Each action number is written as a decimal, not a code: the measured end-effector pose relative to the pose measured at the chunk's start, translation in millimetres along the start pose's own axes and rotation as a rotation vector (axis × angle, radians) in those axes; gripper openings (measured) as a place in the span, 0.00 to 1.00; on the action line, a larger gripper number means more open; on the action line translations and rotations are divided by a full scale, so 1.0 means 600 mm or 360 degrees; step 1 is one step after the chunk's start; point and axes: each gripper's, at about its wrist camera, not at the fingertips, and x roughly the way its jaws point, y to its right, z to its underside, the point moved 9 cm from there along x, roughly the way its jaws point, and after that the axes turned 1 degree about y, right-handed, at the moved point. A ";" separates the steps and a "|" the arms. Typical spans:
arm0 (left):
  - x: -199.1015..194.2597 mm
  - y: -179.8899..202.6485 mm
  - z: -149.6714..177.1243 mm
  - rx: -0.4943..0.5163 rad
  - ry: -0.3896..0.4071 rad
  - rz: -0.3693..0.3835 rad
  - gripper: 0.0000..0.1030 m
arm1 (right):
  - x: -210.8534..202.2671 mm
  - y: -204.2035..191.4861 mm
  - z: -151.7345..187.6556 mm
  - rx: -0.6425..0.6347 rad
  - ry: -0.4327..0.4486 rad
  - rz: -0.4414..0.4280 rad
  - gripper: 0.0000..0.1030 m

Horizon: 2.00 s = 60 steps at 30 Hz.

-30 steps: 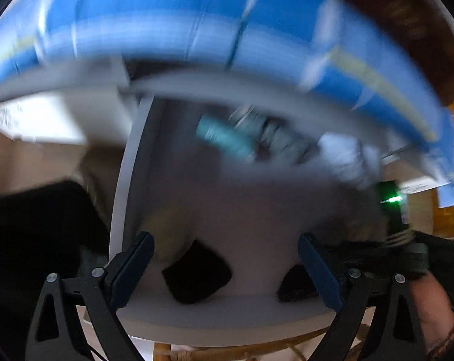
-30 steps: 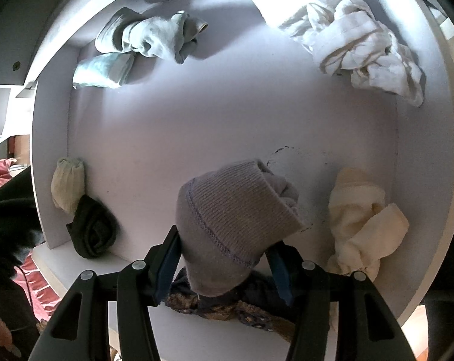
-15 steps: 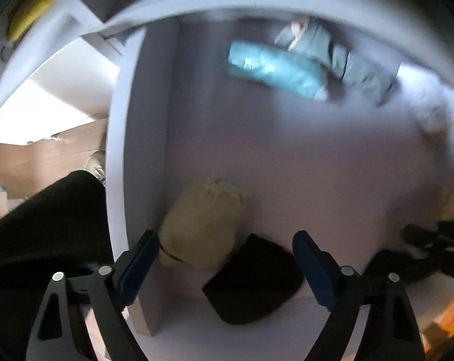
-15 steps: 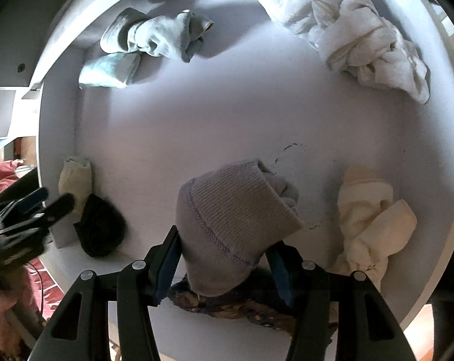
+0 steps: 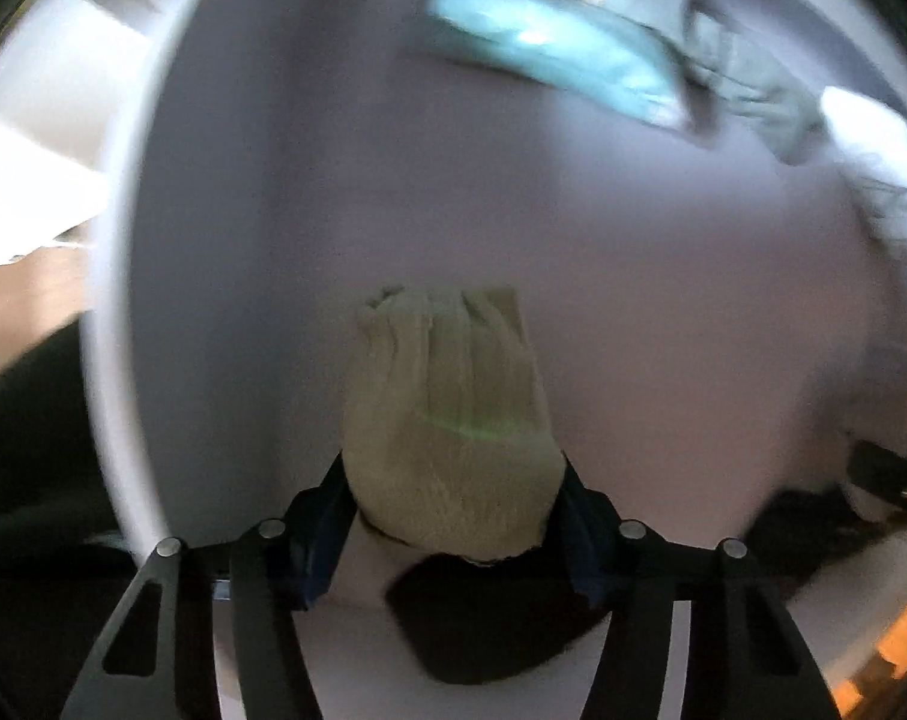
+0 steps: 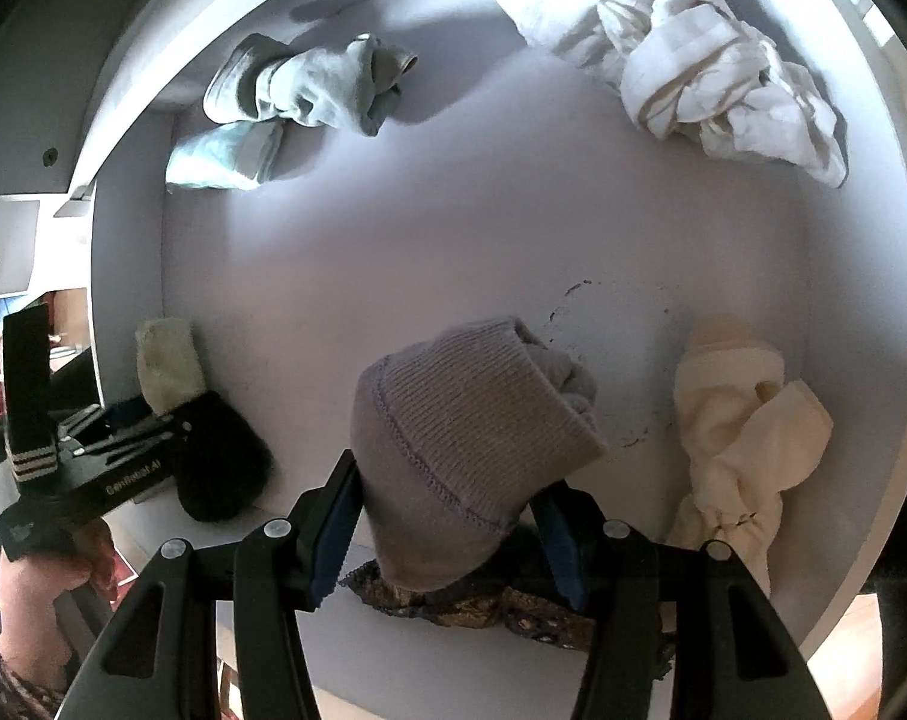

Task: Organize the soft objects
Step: 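Grasp the cream knit beanie with the left tool, then carry the grey knit sock to the gold tray and open the right tool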

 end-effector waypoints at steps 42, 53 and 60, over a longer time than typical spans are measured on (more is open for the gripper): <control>0.015 0.098 -0.018 0.0169 0.0021 0.0075 0.58 | -0.082 0.018 0.019 0.0118 0.0161 -0.0092 0.54; 0.035 0.148 0.001 0.0194 0.0010 0.0024 0.57 | -0.221 0.003 0.040 0.0098 0.0391 -0.0212 0.54; 0.048 0.156 -0.006 0.0159 0.0003 0.0051 0.57 | -0.319 -0.012 0.050 0.0041 0.0509 -0.0235 0.54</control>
